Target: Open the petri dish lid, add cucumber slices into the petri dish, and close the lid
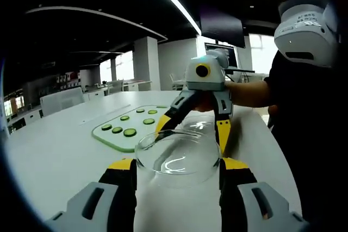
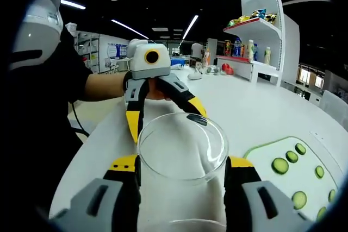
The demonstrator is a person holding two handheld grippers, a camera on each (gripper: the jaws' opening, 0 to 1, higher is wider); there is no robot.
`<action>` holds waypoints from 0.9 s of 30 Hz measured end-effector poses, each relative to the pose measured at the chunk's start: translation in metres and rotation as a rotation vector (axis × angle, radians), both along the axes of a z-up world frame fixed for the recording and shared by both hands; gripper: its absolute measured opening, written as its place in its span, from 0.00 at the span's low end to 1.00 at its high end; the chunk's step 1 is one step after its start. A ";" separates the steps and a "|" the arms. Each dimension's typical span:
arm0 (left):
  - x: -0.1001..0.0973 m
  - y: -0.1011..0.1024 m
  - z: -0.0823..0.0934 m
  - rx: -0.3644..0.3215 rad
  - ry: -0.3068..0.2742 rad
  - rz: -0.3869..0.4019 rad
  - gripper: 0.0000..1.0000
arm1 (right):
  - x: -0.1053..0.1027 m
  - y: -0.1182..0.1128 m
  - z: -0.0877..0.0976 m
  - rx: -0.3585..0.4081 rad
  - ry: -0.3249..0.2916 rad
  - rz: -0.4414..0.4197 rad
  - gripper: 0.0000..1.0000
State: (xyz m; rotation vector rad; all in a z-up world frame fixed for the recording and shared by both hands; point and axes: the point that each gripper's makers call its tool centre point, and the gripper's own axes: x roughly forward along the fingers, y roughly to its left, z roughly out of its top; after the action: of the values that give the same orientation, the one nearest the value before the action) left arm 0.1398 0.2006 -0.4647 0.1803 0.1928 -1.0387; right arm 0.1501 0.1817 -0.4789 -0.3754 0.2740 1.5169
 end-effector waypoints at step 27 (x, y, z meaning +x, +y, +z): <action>0.003 0.003 -0.022 0.015 0.066 0.005 0.61 | 0.003 0.002 -0.020 -0.099 0.038 -0.025 0.59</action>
State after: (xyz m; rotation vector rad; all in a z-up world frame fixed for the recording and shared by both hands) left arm 0.1427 0.2035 -0.4863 0.1590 0.2612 -1.0394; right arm 0.1526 0.1838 -0.4991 -0.4205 0.3838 1.4911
